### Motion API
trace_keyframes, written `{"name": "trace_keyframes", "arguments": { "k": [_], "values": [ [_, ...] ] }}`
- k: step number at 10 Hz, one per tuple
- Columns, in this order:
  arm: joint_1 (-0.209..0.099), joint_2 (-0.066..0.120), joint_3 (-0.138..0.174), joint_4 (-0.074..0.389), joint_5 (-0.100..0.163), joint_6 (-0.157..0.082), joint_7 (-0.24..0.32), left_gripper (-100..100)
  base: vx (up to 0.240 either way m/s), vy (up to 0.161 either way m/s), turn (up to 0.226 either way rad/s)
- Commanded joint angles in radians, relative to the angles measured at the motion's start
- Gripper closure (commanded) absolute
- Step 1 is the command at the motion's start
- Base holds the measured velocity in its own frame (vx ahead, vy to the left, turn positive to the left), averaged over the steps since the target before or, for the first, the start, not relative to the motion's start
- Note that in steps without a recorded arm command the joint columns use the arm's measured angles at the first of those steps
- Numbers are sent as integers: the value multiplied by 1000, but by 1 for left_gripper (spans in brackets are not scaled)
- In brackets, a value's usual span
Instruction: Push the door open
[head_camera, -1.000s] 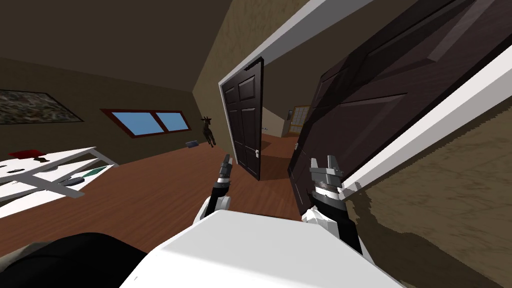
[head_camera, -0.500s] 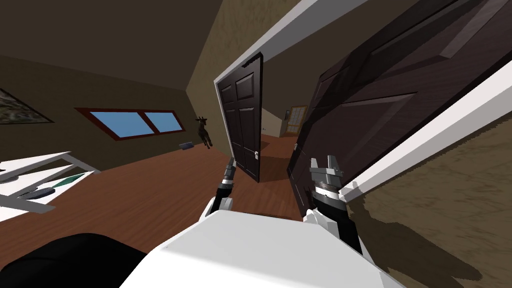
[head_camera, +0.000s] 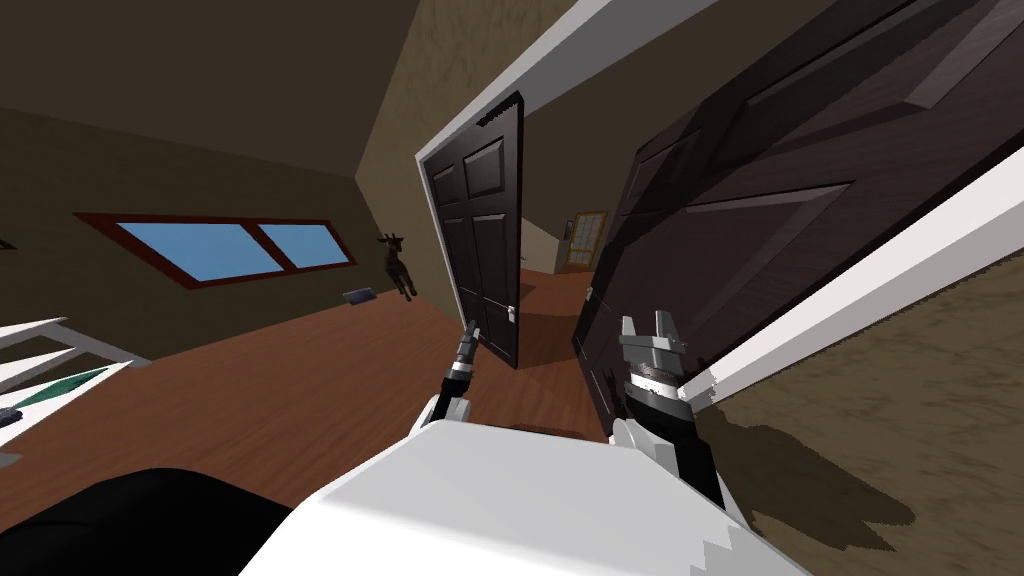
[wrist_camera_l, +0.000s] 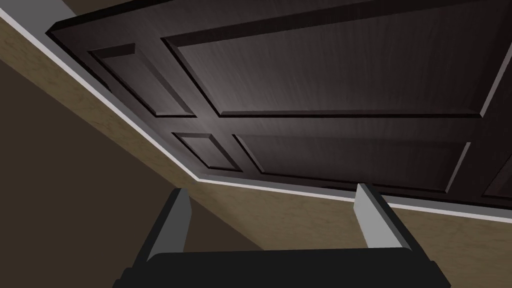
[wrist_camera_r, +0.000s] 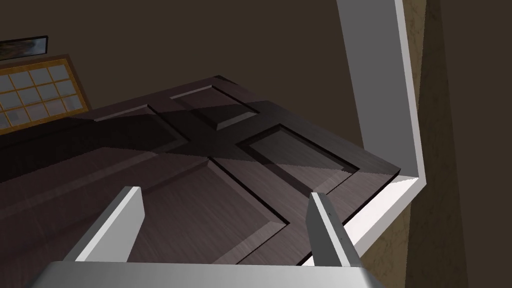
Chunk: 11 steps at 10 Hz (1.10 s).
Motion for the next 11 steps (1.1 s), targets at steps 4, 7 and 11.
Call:
{"name": "trace_keyframes", "arguments": {
  "k": [4, 7, 11],
  "values": [
    [-45, 13, -31, 144, 4, -24, 22, -100, 91, 77, -93],
    [-71, 16, -53, 234, 6, -40, 35, -100, 83, 70, -96],
    [-89, 16, -67, 297, 7, -50, 43, -100, 53, 45, -55]
  ]
}}
